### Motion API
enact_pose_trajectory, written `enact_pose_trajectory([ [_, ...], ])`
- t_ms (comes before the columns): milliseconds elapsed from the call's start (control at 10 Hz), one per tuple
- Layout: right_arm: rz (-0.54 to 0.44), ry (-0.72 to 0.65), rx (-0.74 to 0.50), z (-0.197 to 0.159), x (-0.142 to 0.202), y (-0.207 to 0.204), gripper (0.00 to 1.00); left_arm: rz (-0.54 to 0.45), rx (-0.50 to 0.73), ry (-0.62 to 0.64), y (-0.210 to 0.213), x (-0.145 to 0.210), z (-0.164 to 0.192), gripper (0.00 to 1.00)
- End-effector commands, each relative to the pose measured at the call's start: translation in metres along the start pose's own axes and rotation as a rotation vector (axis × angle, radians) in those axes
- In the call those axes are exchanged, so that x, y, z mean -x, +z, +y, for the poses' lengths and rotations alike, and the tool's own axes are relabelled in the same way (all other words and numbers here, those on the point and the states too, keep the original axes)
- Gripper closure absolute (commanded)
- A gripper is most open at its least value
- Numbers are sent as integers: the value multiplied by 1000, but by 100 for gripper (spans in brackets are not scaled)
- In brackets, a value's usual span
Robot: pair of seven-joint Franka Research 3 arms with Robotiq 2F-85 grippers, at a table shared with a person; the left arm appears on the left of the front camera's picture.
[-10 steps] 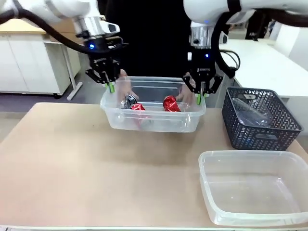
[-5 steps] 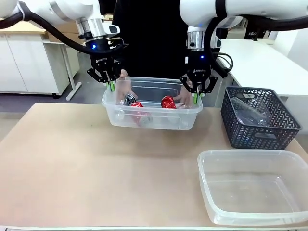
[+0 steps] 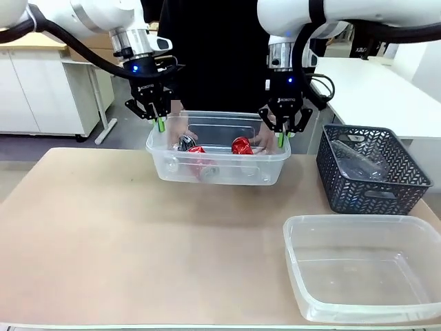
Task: Sort the waste into each basket.
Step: Release the Organizing box you were holding.
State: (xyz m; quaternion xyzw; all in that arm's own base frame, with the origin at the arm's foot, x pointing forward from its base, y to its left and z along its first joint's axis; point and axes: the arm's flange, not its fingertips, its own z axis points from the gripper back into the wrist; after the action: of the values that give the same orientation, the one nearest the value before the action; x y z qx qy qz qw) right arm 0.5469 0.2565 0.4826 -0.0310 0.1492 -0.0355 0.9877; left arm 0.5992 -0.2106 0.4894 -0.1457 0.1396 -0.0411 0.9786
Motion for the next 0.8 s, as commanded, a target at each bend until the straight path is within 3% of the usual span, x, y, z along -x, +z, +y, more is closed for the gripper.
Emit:
enact_pose_trajectory([
  [0,-1,7,-1,0,6,-4,95,-1,0,-11,2,4,-3,92],
  [300,1,0,0,0,0,0,95,1,0,0,0,0,0,92],
  [400,-97,-40,-42,-16,15,0,39,10,-9,-42,2,1,-6,33],
  [500,-177,-59,-91,-26,25,2,39,-4,-21,-47,5,3,-10,33],
  [600,-219,-60,-126,-35,31,2,0,-25,-23,-38,8,5,-12,0],
  [700,-263,-79,-139,-42,37,3,34,-46,-24,-34,12,12,-12,29],
])
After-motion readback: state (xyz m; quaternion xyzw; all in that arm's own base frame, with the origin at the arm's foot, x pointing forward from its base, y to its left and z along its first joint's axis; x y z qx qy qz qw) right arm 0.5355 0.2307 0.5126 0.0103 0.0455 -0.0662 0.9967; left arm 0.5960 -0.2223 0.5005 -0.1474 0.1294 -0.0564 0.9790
